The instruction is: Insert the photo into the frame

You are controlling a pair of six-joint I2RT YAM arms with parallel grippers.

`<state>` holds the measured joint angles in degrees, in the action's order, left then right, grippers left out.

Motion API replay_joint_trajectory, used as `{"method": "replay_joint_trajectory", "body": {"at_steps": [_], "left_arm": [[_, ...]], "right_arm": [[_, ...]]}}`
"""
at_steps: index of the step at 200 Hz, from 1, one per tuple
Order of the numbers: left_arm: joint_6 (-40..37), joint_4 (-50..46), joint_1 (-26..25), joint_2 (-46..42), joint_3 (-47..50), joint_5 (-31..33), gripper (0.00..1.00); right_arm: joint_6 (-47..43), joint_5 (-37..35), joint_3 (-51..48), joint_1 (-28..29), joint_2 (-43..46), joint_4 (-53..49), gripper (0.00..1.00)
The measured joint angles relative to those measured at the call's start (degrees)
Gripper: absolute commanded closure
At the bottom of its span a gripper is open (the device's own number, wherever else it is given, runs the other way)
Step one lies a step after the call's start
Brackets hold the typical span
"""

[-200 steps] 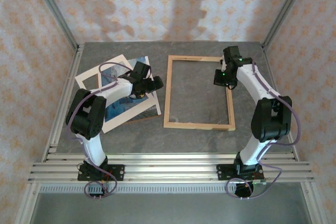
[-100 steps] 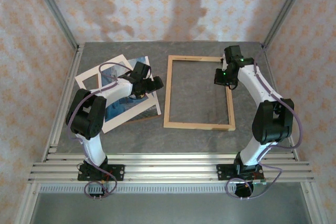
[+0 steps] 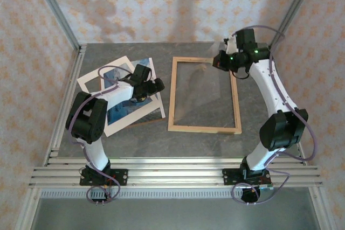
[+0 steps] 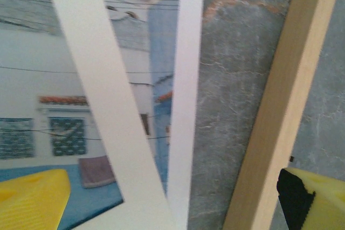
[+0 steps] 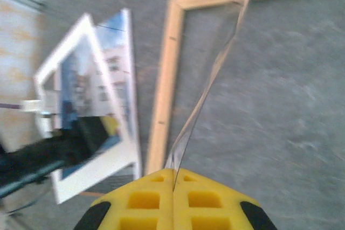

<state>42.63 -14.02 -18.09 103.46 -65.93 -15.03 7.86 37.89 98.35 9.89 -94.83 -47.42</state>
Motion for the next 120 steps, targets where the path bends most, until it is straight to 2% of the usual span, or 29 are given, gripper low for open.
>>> {"method": "replay_joint_trajectory", "body": {"at_steps": [64, 96, 120], "left_arm": [[2.4, 3.4, 5.4, -5.1, 7.0, -1.0, 0.0], [2.5, 4.5, 7.1, -7.2, 9.9, -1.0, 0.0], [2.5, 4.6, 7.8, -8.1, 11.2, -1.0, 0.0]], "right_arm": [[2.3, 7.1, 19.0, 10.1, -10.2, 3.1, 1.0], [3.1, 8.9, 20.5, 11.6, -12.6, 5.0, 1.0], [3.3, 8.4, 17.7, 11.5, -12.5, 7.3, 1.0]]}}
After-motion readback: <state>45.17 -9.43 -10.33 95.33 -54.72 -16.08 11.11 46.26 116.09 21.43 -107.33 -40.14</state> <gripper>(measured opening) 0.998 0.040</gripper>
